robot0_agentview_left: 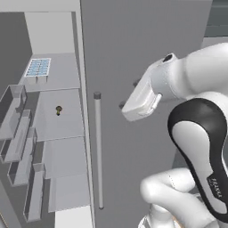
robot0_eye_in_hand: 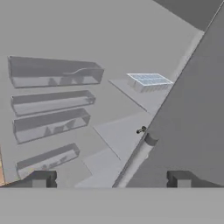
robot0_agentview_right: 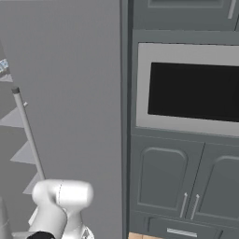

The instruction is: Open the freezer door, pick up the ice cube tray from the freezer, and place it on the dining counter.

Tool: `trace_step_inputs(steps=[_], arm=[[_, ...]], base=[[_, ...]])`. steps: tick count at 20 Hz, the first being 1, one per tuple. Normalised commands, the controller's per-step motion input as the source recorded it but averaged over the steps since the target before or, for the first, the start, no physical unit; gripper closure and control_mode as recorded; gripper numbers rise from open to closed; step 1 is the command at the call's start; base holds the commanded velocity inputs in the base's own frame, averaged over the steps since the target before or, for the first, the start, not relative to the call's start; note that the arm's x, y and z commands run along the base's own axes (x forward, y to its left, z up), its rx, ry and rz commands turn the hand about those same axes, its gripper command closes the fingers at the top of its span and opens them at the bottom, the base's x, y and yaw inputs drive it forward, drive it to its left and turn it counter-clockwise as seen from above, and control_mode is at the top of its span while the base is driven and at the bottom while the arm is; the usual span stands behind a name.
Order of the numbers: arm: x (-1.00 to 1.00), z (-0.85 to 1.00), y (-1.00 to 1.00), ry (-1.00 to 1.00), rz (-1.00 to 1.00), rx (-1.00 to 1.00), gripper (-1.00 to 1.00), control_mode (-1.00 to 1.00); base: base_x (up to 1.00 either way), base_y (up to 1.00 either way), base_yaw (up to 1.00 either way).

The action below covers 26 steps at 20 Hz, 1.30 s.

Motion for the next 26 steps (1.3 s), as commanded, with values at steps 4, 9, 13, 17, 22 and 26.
trace_step_inputs(steps=[4,9,13,17,22,26], arm=[[0.0,-0.04,-1.0,0.07,-0.46,0.05,-1.0,-1.0],[-0.01,0.0,-1.0,0.16,-0.45,0.18,-1.0,-1.0],[-0.01,-0.04,-0.78,0.12,-0.44,0.18,-1.0,-1.0],[-0.03,-0.07,-0.43,0.02,-0.39,0.22,-1.0,-1.0],[-0.06,-0.05,-0.1,0.0,-0.16,0.18,-1.0,-1.0],[0.0,0.0,0.0,0.0,0.0,0.01,-1.0,1.0]], base=[[0.0,0.0,0.0],[0.0,0.0,0.0],[0.0,0.0,0.0],[0.0,0.0,0.0],[0.0,0.0,0.0],[-0.1,0.32,0.05]])
